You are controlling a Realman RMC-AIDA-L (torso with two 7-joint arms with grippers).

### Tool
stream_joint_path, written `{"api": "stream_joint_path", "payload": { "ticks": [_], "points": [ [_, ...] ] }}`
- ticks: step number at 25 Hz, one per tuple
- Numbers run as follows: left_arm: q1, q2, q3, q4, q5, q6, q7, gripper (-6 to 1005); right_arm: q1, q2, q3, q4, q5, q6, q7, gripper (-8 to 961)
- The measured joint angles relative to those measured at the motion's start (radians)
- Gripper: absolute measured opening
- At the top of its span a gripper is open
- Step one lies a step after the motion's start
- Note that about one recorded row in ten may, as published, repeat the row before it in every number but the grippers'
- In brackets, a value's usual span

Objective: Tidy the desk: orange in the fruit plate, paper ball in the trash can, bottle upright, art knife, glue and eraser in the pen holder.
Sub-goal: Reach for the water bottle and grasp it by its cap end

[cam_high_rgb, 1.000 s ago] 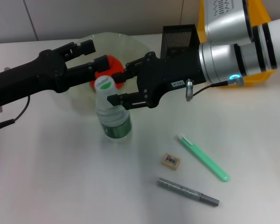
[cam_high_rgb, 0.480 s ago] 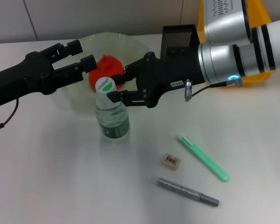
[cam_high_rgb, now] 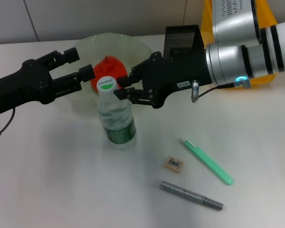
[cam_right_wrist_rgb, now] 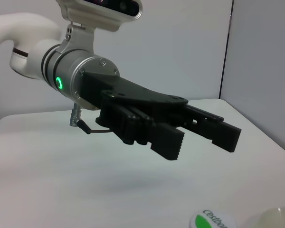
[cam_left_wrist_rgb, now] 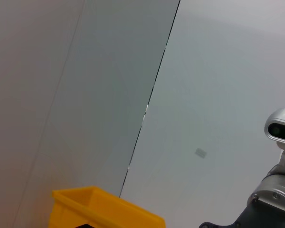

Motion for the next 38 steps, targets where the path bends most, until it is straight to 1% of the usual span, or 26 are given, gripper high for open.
{"api": "stream_joint_path", "payload": {
  "ticks": [9,14,17,20,22,27,32,35,36,38],
  "points": [
    [0.002,0.002,0.003,-0.006,0.002,-0.001,0.012,813,-0.035,0.000,0.007,-0.057,0.001,-0.009,0.007,168],
    [0.001,-0.001,0.006,-0.001,0.021,-0.002,0.016,813,-0.067,0.000,0.022,-0.101,0.002,-0.024,0.021,74],
    [-0.002,-0.006,0.006,0.000,0.048,-0.004,0.050,813,-0.092,0.000,0.052,-0.132,0.015,-0.072,0.024,74],
    [0.000,-0.014,0.006,0.000,0.066,-0.004,0.108,814,-0.123,-0.001,0.104,-0.141,0.063,-0.132,0.021,73],
    [0.002,-0.016,0.006,-0.001,0.076,-0.007,0.136,814,-0.142,-0.003,0.150,-0.142,0.086,-0.176,0.015,133],
    [0.001,-0.019,0.009,-0.006,0.102,-0.026,0.177,814,-0.196,-0.002,0.258,-0.123,0.119,-0.287,-0.021,351],
    [-0.002,-0.025,0.023,-0.016,0.104,-0.057,0.207,814,-0.254,-0.002,0.345,-0.084,0.132,-0.367,-0.088,451],
    [-0.007,-0.027,0.048,-0.019,0.103,-0.070,0.226,814,-0.283,-0.002,0.398,-0.043,0.133,-0.418,-0.145,512],
    [-0.015,-0.028,0.065,-0.025,0.100,-0.083,0.233,814,-0.300,-0.002,0.435,-0.018,0.132,-0.442,-0.173,532],
    [-0.019,-0.028,0.073,-0.027,0.100,-0.087,0.236,814,-0.308,-0.003,0.452,-0.007,0.130,-0.449,-0.183,572]
  ]
}}
